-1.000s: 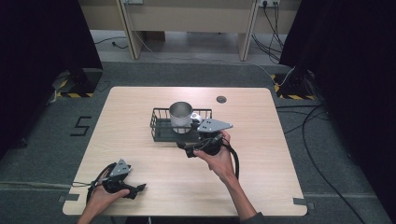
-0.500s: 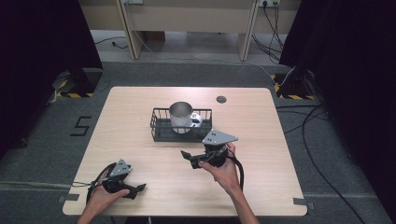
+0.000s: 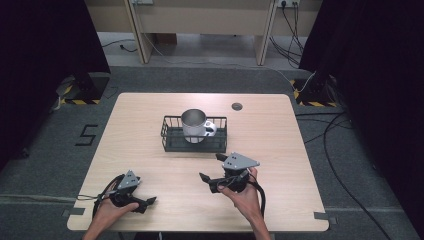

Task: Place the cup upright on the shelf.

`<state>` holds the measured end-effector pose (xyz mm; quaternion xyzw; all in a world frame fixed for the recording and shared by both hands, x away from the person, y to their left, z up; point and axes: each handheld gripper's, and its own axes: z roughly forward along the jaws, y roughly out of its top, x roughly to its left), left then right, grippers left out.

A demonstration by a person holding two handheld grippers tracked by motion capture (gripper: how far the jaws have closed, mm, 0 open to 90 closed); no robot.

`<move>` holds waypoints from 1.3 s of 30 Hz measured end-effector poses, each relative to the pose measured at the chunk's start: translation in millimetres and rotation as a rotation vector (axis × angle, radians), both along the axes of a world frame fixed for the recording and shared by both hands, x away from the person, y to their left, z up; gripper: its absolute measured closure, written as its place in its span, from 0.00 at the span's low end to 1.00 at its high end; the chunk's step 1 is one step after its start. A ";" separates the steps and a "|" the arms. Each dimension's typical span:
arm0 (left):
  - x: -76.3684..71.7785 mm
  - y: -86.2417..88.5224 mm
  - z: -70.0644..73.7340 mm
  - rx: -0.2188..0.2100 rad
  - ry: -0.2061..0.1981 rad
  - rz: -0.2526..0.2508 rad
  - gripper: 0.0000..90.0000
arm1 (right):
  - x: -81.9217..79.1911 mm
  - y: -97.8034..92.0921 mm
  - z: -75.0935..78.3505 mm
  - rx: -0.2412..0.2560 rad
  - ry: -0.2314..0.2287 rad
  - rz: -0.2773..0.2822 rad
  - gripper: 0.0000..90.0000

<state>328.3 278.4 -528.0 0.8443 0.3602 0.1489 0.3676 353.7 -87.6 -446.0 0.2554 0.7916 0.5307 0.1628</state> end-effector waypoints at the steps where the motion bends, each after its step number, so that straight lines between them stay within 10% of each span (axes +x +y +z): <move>1: 0.0 0.0 0.0 0.000 0.000 0.000 0.00 | -1.1 -0.9 -1.3 0.002 0.000 -0.002 0.17; 39: 0.0 0.0 0.0 0.000 0.000 0.000 0.00 | -26.2 -36.4 -38.4 -0.072 0.074 -0.068 0.17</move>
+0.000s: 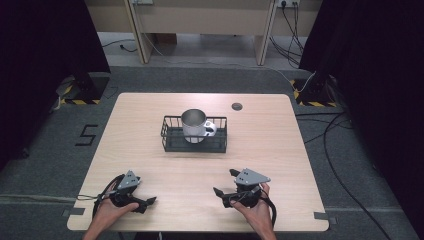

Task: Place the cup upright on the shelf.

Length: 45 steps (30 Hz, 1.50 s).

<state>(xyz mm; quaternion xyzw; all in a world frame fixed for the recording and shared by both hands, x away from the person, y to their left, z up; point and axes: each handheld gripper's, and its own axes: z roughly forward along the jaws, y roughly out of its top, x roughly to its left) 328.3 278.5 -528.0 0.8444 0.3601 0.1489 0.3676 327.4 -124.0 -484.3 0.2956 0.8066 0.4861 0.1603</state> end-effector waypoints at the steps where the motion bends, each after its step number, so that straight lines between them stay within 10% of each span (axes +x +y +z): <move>1: 0.0 0.0 0.0 0.000 0.000 0.000 0.00 | -0.4 -1.0 -0.7 -0.001 0.001 0.000 0.17; 45: 0.0 0.0 0.0 0.000 0.000 0.000 0.00 | -25.1 -37.2 -20.6 -0.040 0.072 -0.091 0.17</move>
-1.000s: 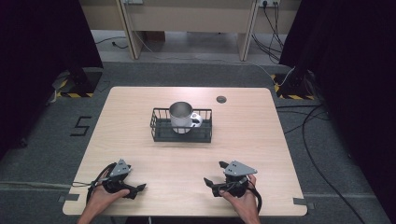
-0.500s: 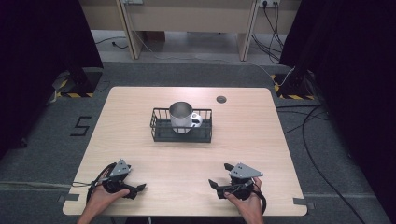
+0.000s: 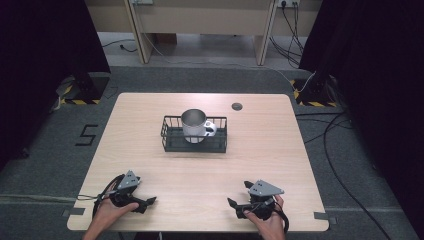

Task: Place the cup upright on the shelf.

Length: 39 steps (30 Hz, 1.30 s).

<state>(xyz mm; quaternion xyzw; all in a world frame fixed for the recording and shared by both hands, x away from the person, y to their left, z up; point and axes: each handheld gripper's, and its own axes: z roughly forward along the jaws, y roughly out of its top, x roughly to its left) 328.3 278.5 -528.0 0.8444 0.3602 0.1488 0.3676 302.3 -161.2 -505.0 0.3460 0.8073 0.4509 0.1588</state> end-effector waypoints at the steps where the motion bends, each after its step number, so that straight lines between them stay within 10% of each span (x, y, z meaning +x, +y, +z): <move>1: 0.0 0.0 0.1 0.001 0.001 -0.001 0.00 | -0.8 -0.8 -0.4 -0.004 0.003 -0.002 0.17; 39: 0.0 0.0 0.0 0.001 0.000 0.000 0.00 | -12.2 -6.7 -16.9 -0.177 0.092 -0.023 0.14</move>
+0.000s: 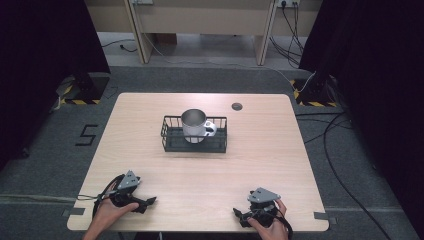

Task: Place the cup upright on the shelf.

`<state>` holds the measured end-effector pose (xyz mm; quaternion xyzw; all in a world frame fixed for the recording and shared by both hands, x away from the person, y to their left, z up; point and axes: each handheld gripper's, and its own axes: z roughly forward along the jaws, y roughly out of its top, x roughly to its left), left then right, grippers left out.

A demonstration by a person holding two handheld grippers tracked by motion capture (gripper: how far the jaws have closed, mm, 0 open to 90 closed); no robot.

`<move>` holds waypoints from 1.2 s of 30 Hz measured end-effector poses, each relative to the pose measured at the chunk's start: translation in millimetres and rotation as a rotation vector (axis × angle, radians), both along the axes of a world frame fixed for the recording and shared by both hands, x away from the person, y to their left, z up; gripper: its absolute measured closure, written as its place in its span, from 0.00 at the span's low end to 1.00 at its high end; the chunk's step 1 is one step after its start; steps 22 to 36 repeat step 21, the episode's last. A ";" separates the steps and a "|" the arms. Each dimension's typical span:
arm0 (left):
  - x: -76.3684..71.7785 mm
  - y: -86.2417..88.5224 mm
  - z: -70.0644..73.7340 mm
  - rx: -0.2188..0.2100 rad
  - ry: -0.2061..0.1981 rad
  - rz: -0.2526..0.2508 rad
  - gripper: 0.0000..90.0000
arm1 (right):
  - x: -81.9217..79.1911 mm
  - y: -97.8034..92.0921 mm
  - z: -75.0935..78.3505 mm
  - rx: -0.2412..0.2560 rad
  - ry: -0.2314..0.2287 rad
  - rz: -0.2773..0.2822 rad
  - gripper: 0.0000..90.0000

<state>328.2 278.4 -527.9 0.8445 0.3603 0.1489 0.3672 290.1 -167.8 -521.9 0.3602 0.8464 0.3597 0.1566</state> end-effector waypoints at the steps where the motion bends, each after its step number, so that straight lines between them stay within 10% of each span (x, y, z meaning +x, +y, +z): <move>1: 0.0 0.0 0.0 0.000 0.000 -0.001 0.00 | -0.1 0.5 -0.5 0.000 0.001 0.006 0.12; 4: 0.0 0.0 0.0 0.000 0.000 0.000 0.00 | -0.2 3.3 -2.8 -0.007 0.011 0.029 0.00; 36: 0.0 0.0 0.0 0.000 0.001 -0.001 0.00 | -1.3 3.5 -4.7 0.003 -0.004 0.024 0.00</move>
